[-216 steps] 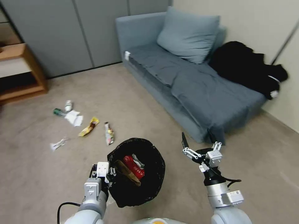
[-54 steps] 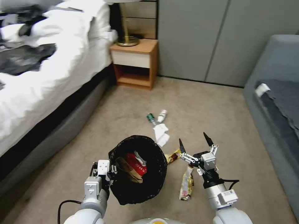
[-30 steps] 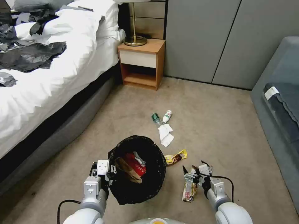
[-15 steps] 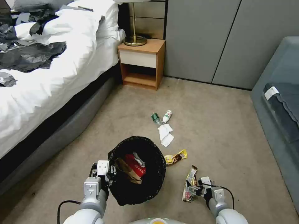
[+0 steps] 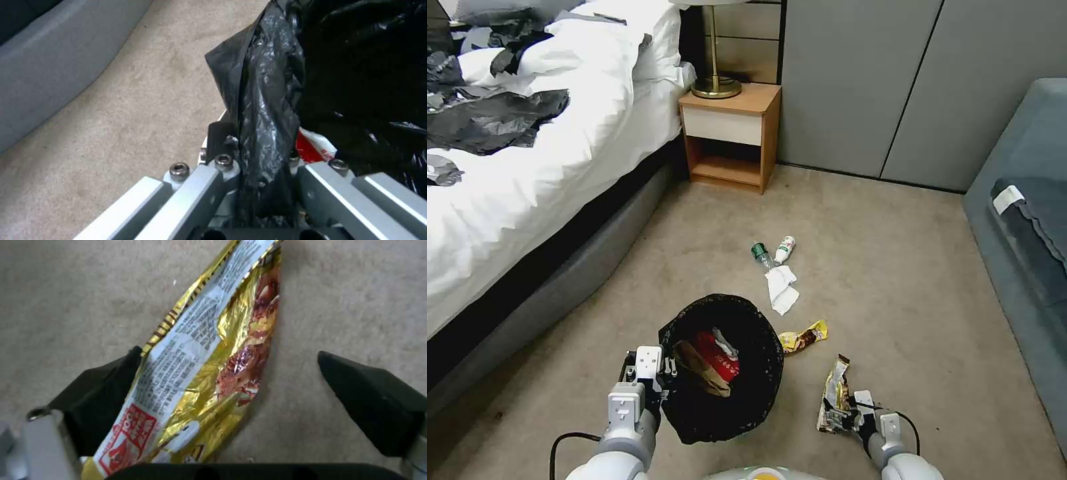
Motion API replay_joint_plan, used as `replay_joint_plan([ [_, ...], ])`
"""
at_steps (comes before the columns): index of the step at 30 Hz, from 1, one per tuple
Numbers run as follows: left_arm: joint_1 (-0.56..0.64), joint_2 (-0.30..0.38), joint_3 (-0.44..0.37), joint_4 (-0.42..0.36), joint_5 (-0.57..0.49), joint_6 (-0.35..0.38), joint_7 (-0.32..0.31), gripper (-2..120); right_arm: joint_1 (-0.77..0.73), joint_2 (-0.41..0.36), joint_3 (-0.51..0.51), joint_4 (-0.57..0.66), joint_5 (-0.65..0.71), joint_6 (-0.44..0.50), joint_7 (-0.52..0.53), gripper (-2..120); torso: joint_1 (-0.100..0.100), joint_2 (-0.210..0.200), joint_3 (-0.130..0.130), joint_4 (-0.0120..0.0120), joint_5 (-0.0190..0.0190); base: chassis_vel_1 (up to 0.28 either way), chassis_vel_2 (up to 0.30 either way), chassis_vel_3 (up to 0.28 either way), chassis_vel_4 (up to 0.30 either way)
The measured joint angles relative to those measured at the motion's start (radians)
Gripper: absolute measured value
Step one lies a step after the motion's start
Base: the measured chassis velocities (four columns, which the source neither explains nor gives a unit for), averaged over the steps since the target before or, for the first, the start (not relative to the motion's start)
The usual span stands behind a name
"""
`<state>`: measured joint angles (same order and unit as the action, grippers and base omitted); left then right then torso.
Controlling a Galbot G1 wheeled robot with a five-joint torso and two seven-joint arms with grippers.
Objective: Pick up the trash bin, then pick up the garbage from the floor and place it into the trash bin.
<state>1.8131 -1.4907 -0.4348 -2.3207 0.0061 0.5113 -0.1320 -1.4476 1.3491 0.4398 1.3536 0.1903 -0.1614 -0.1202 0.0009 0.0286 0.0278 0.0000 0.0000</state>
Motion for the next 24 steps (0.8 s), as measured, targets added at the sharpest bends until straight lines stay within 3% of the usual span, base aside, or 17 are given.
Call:
replay_joint_plan([
  [4,0.002,0.000,0.001,-0.001,0.001,-0.001,0.000,1,0.007,0.001,0.001,-0.013,0.000,0.009,-0.006,89,0.000,0.000,0.000,0.0000,0.0000,0.000,0.000,0.000,0.000],
  [7,0.007,0.000,0.001,-0.004,0.003,-0.003,0.000,1,0.020,0.004,0.003,-0.038,0.000,0.029,-0.012,72,0.000,0.000,0.000,-0.0002,-0.0005,0.000,0.000,0.000,0.000],
  [13,0.012,-0.001,0.005,-0.005,0.006,-0.005,-0.001,1,0.024,0.007,0.005,-0.048,0.000,0.043,-0.012,55,0.000,0.000,0.000,-0.0005,-0.0006,0.000,0.000,0.000,0.000],
  [24,0.011,0.000,0.010,-0.005,0.007,-0.006,-0.001,1,0.022,0.007,0.003,-0.056,-0.003,0.063,-0.012,12,0.000,0.000,0.000,0.0004,0.0003,0.000,0.000,0.000,0.000],
])
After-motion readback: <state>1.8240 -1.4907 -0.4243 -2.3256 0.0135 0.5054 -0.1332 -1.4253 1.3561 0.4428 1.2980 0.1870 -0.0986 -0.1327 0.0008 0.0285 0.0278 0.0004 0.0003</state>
